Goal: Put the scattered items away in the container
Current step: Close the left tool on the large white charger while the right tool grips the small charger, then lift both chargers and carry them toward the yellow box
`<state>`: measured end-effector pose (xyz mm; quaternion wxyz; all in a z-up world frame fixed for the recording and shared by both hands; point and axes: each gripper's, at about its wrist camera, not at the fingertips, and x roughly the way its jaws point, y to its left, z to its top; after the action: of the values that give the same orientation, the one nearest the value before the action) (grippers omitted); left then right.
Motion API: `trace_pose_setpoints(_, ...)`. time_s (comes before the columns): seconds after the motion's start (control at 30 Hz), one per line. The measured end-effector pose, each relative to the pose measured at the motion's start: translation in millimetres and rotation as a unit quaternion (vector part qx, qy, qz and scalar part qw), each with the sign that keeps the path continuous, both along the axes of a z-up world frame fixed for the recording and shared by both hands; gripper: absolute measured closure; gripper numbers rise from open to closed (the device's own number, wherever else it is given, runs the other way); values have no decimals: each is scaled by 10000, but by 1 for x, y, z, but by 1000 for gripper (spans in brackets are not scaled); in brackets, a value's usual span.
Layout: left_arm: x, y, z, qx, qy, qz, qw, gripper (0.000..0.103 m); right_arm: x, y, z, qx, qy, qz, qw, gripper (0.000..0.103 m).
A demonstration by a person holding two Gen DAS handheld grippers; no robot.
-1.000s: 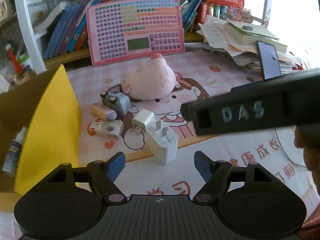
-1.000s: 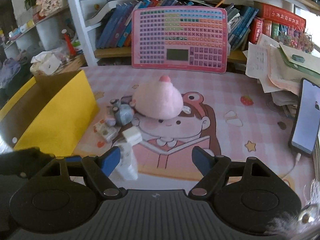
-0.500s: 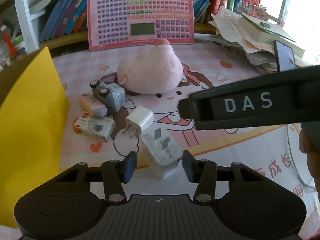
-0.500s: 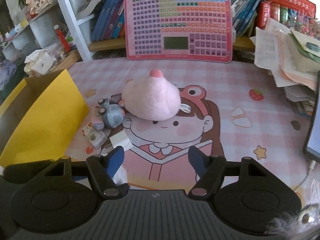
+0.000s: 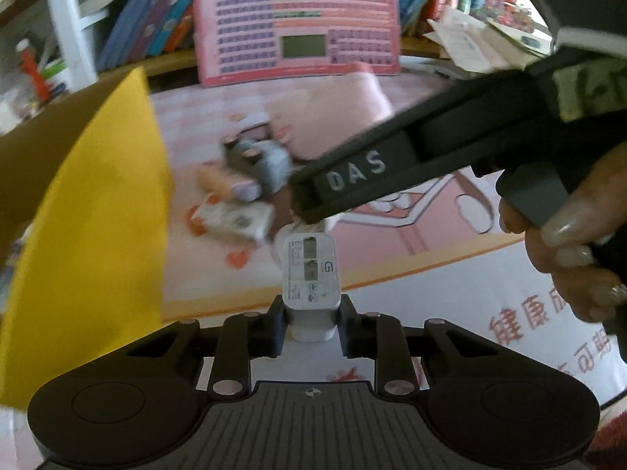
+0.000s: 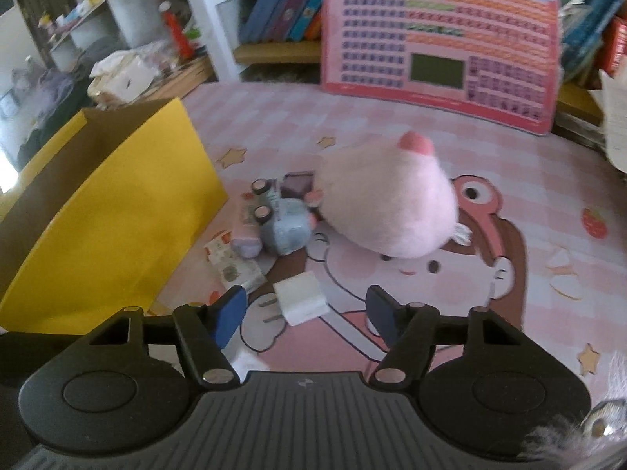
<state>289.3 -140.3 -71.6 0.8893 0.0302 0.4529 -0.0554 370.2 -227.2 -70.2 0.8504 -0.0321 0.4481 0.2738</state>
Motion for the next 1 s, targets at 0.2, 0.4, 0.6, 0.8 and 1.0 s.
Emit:
trace_pose_setpoints(0.2, -10, 15, 2, -11, 21, 259, 9997, 78, 7, 20, -16, -397, 25, 353, 9986, 43)
trace_pose_setpoints(0.4, -17, 18, 2, -36, -23, 285, 9996, 78, 7, 31, -23, -635, -131, 528, 9965, 59)
trace_pose_setpoints(0.6, -24, 17, 15, -120, -205, 250, 9994, 78, 0, 27, -21, -566, -100, 442, 9974, 60)
trace_pose_setpoints(0.8, -32, 16, 21, -219, -199, 111, 9995, 78, -19, 17, -9, -489, -110, 394, 9980, 60)
trace_pose_setpoints(1.0, -51, 24, 28, -358, -290, -156, 9988, 78, -39, 8, 0, -461, -85, 223, 9986, 60)
